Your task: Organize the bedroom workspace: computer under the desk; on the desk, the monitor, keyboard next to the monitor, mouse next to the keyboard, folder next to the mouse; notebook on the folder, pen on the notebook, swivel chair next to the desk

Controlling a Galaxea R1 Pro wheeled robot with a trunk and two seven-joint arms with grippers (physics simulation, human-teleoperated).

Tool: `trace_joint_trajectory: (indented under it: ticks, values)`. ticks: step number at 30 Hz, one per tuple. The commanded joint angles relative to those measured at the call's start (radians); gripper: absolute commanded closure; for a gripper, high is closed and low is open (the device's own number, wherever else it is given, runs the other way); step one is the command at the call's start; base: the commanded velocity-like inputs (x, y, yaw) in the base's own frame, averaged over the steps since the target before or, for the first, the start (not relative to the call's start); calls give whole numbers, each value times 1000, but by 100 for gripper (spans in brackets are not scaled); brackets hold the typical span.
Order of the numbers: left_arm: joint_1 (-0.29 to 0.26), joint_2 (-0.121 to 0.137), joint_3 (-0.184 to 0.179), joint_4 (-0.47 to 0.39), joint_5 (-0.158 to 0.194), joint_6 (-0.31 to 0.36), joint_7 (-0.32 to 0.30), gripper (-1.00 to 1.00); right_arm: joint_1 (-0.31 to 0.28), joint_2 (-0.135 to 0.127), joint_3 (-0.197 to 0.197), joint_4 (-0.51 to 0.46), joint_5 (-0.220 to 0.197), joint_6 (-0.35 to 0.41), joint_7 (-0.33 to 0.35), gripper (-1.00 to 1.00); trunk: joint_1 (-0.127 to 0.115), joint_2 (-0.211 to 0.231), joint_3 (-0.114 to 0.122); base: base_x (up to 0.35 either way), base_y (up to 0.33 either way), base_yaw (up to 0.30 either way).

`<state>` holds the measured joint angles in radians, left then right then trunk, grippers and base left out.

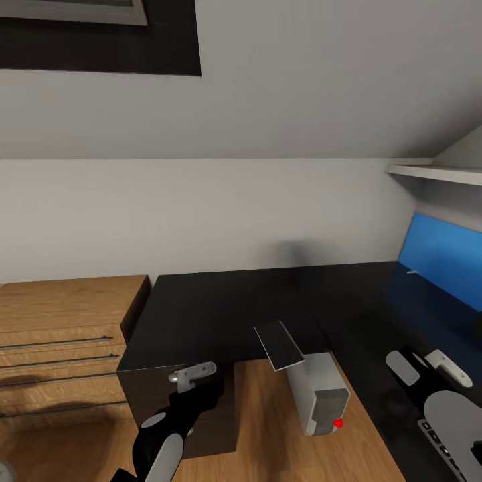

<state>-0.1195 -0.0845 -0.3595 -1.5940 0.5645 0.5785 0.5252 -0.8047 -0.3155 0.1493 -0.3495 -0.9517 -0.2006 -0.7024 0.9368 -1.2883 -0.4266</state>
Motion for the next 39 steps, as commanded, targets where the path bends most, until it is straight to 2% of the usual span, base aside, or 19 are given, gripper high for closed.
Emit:
trace_joint_trajectory:
  ticks: [1, 10, 18, 30, 36, 39]
  values:
    - [-1, 0, -1, -1, 11, 1, 10, -100, -1, -1, 9, -1, -13, -8, -4, 100, 0, -1, -1, 0, 0, 0]
    - [-1, 0, -1, -1, 11, 1, 10, -100, -1, -2, 9, 1, -13, -8, -5, 100, 0, -1, -1, 0, 0, -20]
    - [-1, 0, -1, -1, 11, 1, 10, -100, -1, -2, 10, 1, -13, -8, -5, 100, 0, -1, -1, 0, 0, -210]
    - [-1, 0, -1, -1, 12, 1, 10, -100, -1, 0, 13, 3, -12, -8, -4, 100, 0, -1, -1, 0, 0, -86]
    - [-1, 0, -1, -1, 12, 1, 10, -100, -1, 1, 42, 3, -15, -4, -2, 100, 0, -1, -1, 0, 0, -11]
    - [-1, 1, -1, -1, 12, 1, 10, -100, -1, 1, 45, 3, -16, 34, -2, 100, 0, -1, -1, 0, 0, -1]
